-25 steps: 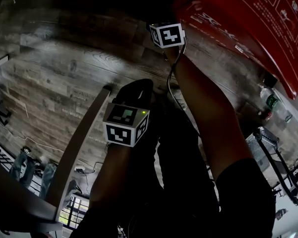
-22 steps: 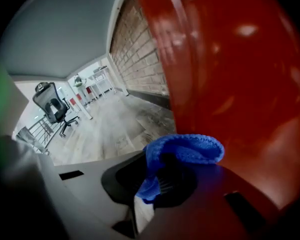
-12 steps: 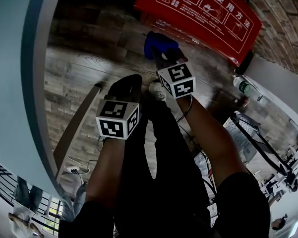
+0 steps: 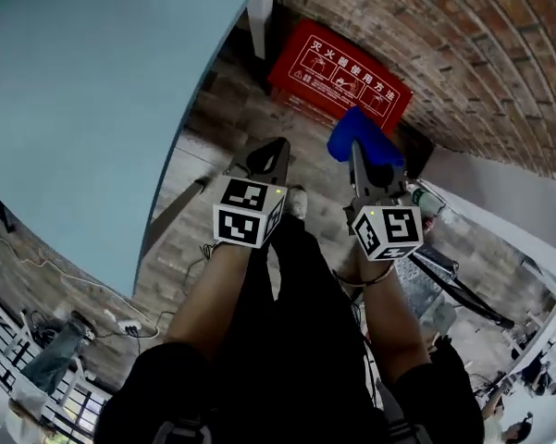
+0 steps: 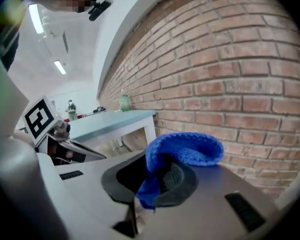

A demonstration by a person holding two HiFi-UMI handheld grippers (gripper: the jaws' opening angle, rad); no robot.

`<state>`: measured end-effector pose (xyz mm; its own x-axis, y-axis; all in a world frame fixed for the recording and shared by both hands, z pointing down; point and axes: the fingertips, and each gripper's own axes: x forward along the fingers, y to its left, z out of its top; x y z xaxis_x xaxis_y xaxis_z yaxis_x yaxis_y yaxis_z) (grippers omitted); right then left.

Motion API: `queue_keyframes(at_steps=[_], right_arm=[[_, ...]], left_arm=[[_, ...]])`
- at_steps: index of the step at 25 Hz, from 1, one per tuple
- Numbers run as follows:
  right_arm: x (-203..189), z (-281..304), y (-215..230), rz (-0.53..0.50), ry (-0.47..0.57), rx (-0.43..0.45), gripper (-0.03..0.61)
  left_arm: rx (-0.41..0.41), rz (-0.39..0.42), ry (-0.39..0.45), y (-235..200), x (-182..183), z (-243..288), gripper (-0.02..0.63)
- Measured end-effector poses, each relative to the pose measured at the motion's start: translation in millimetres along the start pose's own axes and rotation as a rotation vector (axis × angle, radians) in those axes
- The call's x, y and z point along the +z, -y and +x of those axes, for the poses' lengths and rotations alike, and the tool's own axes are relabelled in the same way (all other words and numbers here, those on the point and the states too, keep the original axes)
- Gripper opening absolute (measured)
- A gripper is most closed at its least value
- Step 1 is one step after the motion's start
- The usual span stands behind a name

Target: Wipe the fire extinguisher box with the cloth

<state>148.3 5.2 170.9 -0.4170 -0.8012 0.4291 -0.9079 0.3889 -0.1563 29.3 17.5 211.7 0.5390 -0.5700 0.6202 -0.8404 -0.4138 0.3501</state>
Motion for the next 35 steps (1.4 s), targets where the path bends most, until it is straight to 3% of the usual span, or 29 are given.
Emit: queue_keyframes(at_steps=[5, 9, 16, 22, 26, 35], right_arm=[[97, -67, 8, 0.052, 0.111, -0.070, 0.042], [158, -125, -5, 0.087, 0.192, -0.071, 0.041], [247, -187, 13, 0.056, 0.380, -0.104, 0.041], [272, -190, 35, 0.075, 0.390, -0.015, 0.041], [273, -185, 35, 0.049, 0.350, 0.000, 0.041], [303, -171, 17, -0.022, 0.427, 0.061, 0.041]], left_arm=[[-0.030, 0.042, 0.085, 59, 84, -56, -0.005], [-0.059, 0.084, 0.119, 118, 131, -103, -0.005], [-0.087, 0.249, 0.237, 187, 211, -143, -0.005], [-0.089, 0.297, 0.295, 223, 248, -143, -0.005], [-0.069, 0.269, 0.294, 223, 243, -143, -0.005], [-0.032, 0.327, 0.344, 213, 266, -150, -0.006]])
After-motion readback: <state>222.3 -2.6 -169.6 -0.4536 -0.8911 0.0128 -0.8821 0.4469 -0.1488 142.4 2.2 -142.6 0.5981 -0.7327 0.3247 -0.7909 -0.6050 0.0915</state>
